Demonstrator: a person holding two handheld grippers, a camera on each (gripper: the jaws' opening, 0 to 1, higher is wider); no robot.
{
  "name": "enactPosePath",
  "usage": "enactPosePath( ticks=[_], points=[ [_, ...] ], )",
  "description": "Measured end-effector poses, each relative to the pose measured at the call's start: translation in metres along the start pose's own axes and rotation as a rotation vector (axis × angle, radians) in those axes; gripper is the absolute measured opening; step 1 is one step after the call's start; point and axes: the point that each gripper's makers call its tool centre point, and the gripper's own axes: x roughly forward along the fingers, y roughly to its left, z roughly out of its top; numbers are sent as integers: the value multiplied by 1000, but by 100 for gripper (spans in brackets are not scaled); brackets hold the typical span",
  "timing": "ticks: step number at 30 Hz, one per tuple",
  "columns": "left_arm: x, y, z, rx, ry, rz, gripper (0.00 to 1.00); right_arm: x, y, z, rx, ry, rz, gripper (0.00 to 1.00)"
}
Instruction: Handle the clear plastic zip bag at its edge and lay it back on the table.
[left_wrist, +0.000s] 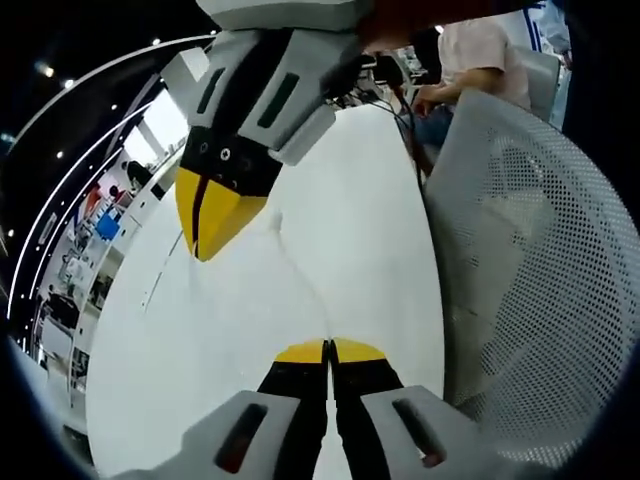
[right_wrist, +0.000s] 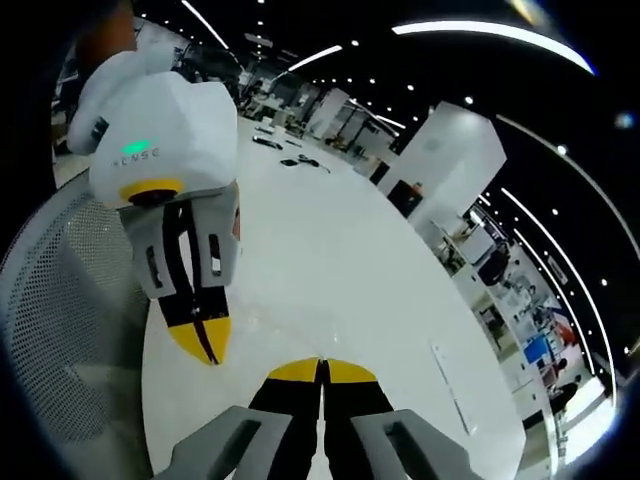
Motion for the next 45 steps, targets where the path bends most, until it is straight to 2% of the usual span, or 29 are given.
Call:
enactPosePath(
  ticks=[6,10,13,17,21,30,31,45],
  points=[
    [2,-4,4,2,5,-11,0,1,-5,3,0,-1,-21,0],
    [2,1,4,-40,12,7,0,1,-11,8,-16,-13,-46,0],
    [1,6,-3,-120,46,22,0,1,-14,11,-36,-26,-60,0],
    [0,11,-5,-131,44,28,0,2,-14,13,-54,-33,-70,0],
    [1,8,-7,-100,42,22,0,3,-14,10,-52,-24,-66,0],
    [2,11,-5,-81,38,32,0,9,-18,1,8,9,-65,0],
    [1,13,-6,-40,44,53,0,12,-17,-5,20,25,-53,0],
    [0,18,-11,-49,52,74,0,17,-6,-19,46,66,-23,0]
  ],
)
